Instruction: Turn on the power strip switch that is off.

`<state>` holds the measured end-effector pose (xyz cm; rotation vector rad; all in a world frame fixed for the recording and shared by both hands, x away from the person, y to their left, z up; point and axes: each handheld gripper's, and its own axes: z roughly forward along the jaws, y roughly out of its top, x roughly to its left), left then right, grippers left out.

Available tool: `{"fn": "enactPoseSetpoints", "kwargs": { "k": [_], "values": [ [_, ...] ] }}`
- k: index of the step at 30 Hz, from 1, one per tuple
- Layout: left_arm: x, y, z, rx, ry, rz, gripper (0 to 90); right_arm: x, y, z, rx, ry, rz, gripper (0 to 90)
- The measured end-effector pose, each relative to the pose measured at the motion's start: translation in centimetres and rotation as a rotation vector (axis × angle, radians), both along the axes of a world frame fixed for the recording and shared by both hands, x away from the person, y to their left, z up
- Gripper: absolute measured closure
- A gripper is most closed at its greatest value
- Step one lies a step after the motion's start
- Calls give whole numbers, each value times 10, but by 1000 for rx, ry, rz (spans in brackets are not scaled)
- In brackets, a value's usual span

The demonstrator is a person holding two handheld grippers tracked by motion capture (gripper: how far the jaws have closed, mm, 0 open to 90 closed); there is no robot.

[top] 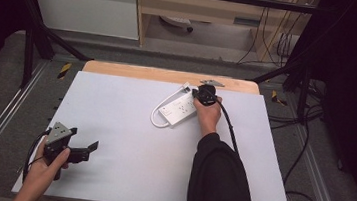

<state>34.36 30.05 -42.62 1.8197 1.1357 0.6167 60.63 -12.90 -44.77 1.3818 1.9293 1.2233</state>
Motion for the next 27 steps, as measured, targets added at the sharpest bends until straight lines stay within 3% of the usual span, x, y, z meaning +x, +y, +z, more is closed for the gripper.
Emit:
{"fn": "enactPoseSetpoints", "kwargs": {
  "k": [27],
  "values": [
    [0,0,0,-1,-1,1,60,-1,2,-1,-4,-12,-2,900]
  ]
}}
